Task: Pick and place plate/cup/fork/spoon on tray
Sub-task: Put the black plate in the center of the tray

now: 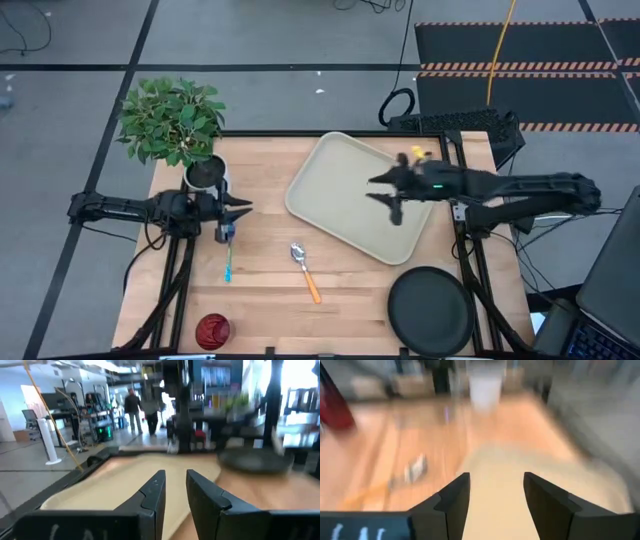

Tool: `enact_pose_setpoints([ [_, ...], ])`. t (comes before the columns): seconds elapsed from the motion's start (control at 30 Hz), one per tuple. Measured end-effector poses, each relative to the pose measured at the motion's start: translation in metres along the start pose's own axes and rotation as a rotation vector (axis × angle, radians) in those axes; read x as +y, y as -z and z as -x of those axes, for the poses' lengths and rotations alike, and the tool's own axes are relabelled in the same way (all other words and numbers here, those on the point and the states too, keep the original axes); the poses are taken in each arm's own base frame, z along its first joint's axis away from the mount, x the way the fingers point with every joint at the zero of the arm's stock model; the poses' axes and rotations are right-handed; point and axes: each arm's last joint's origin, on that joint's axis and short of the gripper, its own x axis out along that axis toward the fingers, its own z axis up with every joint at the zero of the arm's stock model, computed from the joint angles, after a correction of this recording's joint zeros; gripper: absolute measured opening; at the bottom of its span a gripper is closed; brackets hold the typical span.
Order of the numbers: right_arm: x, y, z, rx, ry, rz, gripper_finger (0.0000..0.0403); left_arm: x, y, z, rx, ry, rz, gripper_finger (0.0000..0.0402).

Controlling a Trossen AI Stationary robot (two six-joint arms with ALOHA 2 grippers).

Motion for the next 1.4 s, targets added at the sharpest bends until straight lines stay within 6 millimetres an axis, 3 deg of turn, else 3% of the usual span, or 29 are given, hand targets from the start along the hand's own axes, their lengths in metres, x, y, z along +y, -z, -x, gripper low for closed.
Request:
enact_pose_setpoints([
  [0.17, 0.012, 0.003, -0.04, 0.39, 0.02, -0.073, 0.018, 0.001, -0.011, 0.001, -0.113, 0.002, 0.175, 0.0081],
  [0.27, 0.027, 0.009, -0.061, 0.536, 0.013, -0.056, 0.018, 0.001, -0.014, 0.001, -0.144, 0.006, 0.231, 0.0081],
  [0.43, 0.056, 0.016, -0.085, 0.661, 0.062, 0.008, 0.018, 0.003, -0.024, 0.003, -0.25, -0.014, 0.209, 0.0081],
  [0.63, 0.086, 0.013, -0.107, 0.642, 0.032, 0.081, 0.018, 0.005, -0.05, 0.004, -0.353, -0.035, 0.174, 0.0081],
  [0.8, 0.101, 0.012, -0.119, 0.644, -0.002, 0.142, 0.018, 0.004, -0.09, -0.016, -0.187, -0.045, 0.125, 0.0081],
  [1.0, 0.123, 0.004, -0.138, 0.554, -0.07, 0.1, 0.018, 0.002, -0.127, -0.062, 0.208, -0.145, -0.054, 0.0081],
  [1.13, 0.139, 0.008, -0.147, 0.555, -0.077, 0.069, 0.018, -0.002, -0.134, -0.091, 0.375, -0.13, -0.155, 0.0081],
  [1.4, 0.168, 0.023, -0.158, 0.528, -0.084, -0.106, 0.018, -0.008, -0.119, -0.125, 0.418, -0.12, -0.195, 0.0081],
])
